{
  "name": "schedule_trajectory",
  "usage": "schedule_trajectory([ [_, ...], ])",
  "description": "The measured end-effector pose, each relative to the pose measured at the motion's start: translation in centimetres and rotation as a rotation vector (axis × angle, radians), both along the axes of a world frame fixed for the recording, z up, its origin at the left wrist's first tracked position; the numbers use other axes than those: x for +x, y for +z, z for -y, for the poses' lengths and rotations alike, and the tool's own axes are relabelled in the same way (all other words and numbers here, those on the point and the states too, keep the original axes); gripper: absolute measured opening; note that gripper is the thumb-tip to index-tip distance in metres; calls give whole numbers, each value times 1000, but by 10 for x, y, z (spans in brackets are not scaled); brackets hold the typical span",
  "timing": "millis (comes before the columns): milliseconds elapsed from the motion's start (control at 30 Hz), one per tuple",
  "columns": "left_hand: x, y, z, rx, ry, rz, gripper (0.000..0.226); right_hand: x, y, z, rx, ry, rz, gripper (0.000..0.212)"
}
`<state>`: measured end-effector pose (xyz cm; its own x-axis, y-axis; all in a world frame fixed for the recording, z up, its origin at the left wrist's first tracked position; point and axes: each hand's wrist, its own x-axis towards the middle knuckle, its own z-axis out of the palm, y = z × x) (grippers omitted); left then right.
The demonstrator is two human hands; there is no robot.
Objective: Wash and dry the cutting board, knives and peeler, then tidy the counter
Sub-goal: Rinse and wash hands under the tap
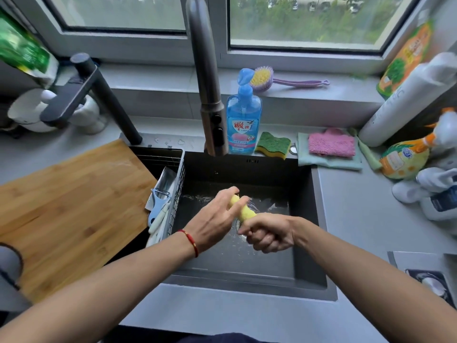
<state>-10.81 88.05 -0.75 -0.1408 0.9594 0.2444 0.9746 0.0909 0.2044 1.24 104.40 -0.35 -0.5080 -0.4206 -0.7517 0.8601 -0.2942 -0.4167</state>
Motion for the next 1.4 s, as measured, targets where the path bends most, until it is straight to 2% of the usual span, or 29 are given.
schedule_trajectory([
  [67,3,9,-9,105,-80,48,42,4,7,7,-220,88,-45,29],
  [133,2,21,-18,178,-210,51,14,7,14,17,-351,155,-90,28],
  [167,-3,26,-21,187,-249,36,9,6,18,21,-348,163,-93,28],
  [200,-7,31,-21,159,-262,12,17,6,21,24,-290,157,-77,28],
  [300,-18,37,-13,-173,-231,-139,24,0,27,34,175,129,-99,26],
  [367,-17,38,-9,-384,-158,-278,18,-6,28,42,628,201,-248,17],
  [400,-15,39,-10,-442,-98,-285,19,-9,27,44,871,277,-333,15],
  [433,-12,39,-12,-492,-30,-252,23,-12,25,44,1087,359,-408,14],
  [500,-6,34,-15,-531,110,-104,28,-17,22,39,1352,468,-528,11],
  [633,4,23,-16,-553,388,378,16,-26,23,26,1611,687,-718,9],
  [767,11,14,-17,-524,581,780,20,-31,20,20,1717,772,-842,18],
  [900,24,4,-14,-443,720,1226,14,-31,17,19,1785,816,-947,21],
  [1100,34,3,-15,-415,772,1610,23,-29,21,12,1808,827,-1088,26],
  [1167,33,3,-14,-424,741,1636,26,-28,21,10,1808,794,-1084,31],
  [1233,25,4,-15,-459,687,1556,23,-29,20,11,1806,796,-1007,30],
  [1333,9,6,-12,-544,551,1250,13,-25,15,20,1786,776,-795,23],
  [1400,0,8,-4,-629,438,1094,22,-22,12,24,1700,730,-665,33],
])
